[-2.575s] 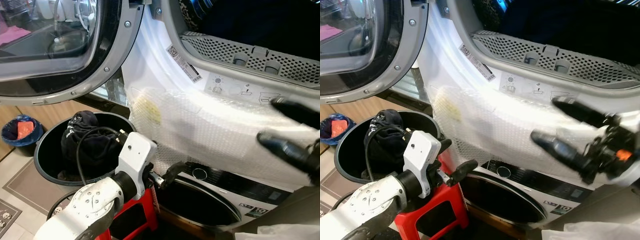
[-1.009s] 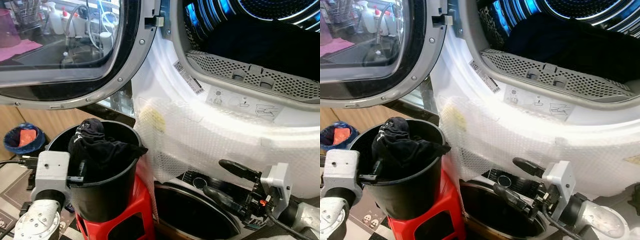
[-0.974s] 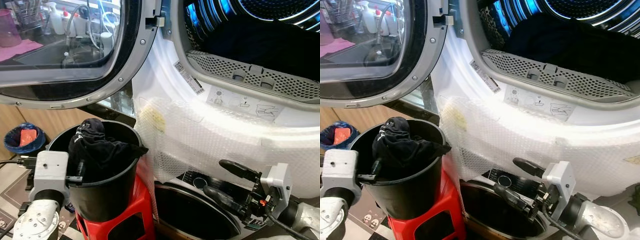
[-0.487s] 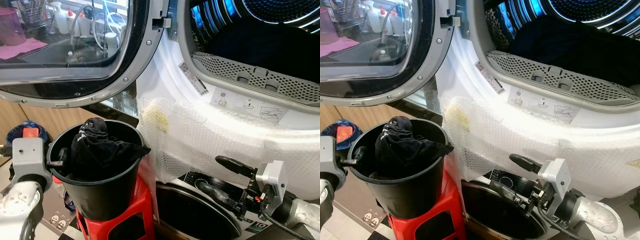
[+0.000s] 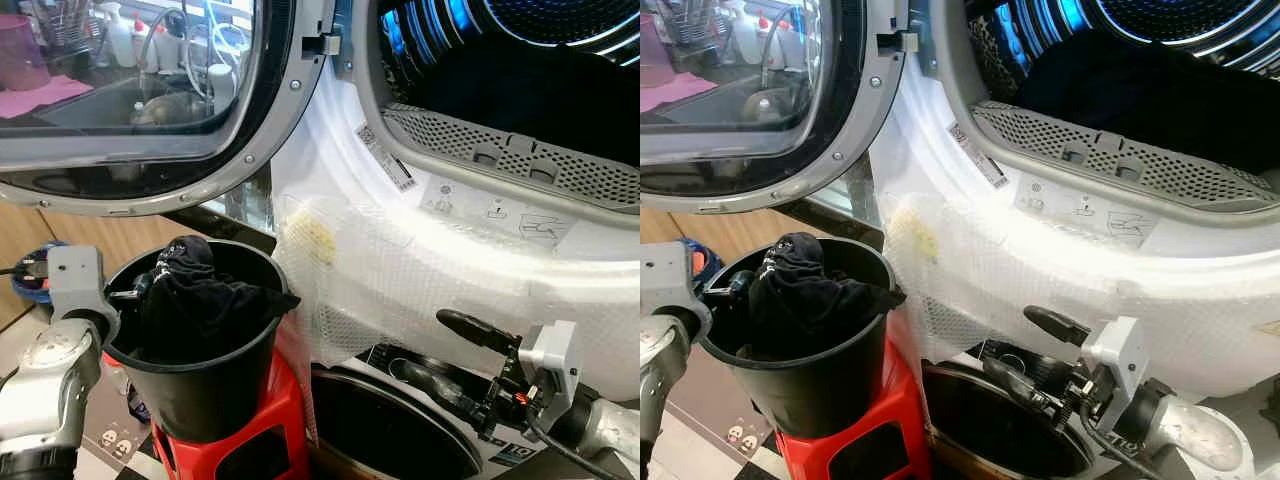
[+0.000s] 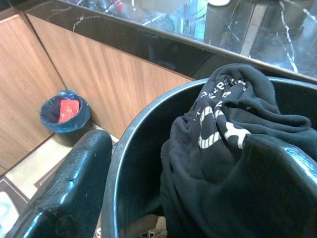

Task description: Clothes washing

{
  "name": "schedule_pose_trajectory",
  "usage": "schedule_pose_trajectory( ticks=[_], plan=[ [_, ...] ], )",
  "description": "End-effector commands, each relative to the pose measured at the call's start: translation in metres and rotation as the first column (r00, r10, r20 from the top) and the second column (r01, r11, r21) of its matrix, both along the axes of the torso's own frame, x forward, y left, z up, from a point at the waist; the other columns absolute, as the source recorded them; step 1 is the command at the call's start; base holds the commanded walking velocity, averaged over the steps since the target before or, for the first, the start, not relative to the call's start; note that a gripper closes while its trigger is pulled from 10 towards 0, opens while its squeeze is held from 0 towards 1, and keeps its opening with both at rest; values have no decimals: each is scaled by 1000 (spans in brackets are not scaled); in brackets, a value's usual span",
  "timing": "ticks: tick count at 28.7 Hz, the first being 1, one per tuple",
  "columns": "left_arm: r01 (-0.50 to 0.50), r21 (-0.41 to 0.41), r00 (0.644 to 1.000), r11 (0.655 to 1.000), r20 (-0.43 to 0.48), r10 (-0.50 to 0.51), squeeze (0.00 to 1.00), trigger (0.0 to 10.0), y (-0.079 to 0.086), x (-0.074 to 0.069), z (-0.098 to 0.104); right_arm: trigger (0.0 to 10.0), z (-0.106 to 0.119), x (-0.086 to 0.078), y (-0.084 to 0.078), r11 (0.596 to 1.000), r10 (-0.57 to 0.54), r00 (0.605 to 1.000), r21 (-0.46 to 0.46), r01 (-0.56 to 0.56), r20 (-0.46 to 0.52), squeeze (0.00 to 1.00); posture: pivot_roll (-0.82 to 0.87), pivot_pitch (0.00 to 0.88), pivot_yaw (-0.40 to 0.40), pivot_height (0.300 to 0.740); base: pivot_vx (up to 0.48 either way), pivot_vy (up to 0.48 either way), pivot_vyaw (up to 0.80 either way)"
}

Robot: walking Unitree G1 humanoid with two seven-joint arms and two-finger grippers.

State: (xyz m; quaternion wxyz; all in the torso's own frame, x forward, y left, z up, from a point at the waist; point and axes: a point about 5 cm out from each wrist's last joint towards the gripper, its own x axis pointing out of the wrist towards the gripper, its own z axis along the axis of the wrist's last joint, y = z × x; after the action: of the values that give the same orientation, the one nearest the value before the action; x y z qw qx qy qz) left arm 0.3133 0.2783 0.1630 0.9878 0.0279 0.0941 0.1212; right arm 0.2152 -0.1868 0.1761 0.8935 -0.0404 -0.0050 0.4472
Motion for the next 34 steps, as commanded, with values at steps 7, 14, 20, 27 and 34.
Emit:
schedule_pose_trajectory(
  ticks=[7, 14, 20, 27, 34],
  plan=[
    [39, 46, 999, 998, -1, -39, 0, 10000, -2, 15, -1, 10000, 7, -6, -6, 1000, -19, 1000, -11, 19, 14, 0, 4, 176, -54, 740, 0, 0, 0],
    [143, 38, 990, 989, 7, -144, 0, 10000, -16, 35, -3, 10000, 11, -8, -5, 1000, -16, 1000, -6, 16, 17, 0, -20, 190, -56, 740, 0, 0, 0],
    [216, 2, 976, 976, -2, -216, 0, 10000, -32, 50, -11, 10000, 13, -13, -5, 1000, -24, 1000, -10, 24, 13, 0, -42, 197, -50, 740, 0, 0, 0],
    [223, -79, 974, 972, -30, -226, 0, 10000, -40, 54, -26, 10000, 16, -18, -7, 999, -40, 999, -13, 40, 10, 0, -70, 203, -39, 740, 0, 0, 0],
    [177, -135, 981, 975, -59, -186, 0, 10000, -44, 57, -34, 10000, 18, -21, -10, 998, -60, 998, -26, 60, 10, 0, -84, 215, -28, 740, 0, 0, 0]
  ],
)
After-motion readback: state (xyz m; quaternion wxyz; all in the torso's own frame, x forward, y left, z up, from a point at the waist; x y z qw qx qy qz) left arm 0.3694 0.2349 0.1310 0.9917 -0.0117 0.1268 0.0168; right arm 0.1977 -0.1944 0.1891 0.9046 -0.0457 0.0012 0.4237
